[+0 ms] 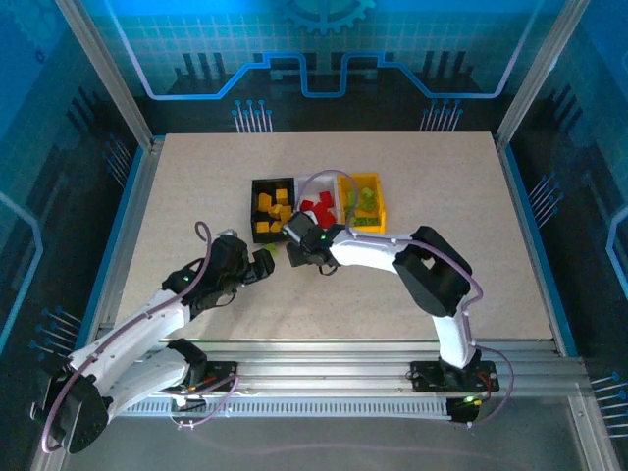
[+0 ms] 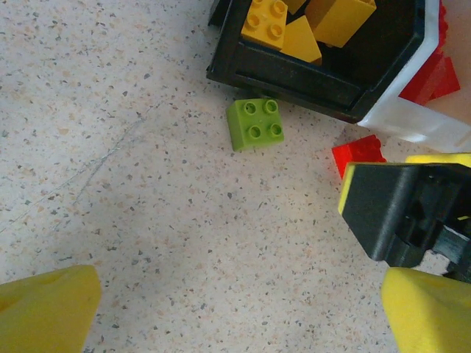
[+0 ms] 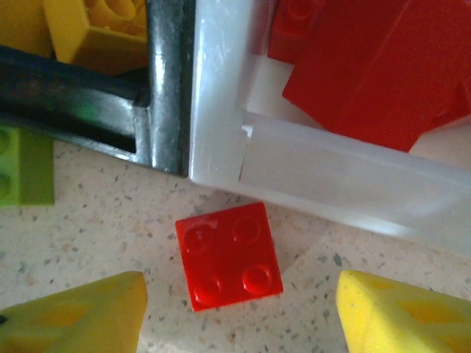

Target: Sort the legos into containers by color

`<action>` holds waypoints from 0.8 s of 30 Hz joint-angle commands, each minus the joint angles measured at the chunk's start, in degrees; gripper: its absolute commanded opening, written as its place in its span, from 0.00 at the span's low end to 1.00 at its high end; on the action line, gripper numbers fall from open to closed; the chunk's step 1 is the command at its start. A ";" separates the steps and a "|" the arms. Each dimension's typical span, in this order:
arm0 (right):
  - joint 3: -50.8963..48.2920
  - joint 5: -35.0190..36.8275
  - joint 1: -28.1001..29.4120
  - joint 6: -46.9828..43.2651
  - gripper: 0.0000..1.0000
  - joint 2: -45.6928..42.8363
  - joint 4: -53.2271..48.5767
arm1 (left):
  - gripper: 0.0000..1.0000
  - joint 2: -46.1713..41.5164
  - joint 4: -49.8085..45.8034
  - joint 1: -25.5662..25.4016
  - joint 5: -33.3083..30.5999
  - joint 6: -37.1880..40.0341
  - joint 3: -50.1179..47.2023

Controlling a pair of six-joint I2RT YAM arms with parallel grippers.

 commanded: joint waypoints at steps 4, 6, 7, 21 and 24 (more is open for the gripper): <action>3.75 2.75 0.32 -0.47 0.65 4.50 -0.85 | 0.99 -0.14 -1.13 -0.11 0.76 -0.28 -0.95; 3.72 2.43 0.36 -0.47 0.61 4.93 -0.69 | 0.99 -0.24 -0.93 -0.14 0.86 -0.32 -1.15; 3.58 2.16 0.25 -0.45 0.58 4.97 -0.55 | 0.99 -0.17 -0.91 -0.15 0.84 -0.26 -1.24; -6.91 -1.64 1.64 -0.12 0.31 -6.06 4.53 | 0.99 -0.44 -1.36 -0.05 -0.37 -0.84 -1.44; -10.33 -2.97 1.64 0.47 0.29 -11.09 5.34 | 0.99 -0.92 -1.53 -0.11 -0.86 -0.70 -1.24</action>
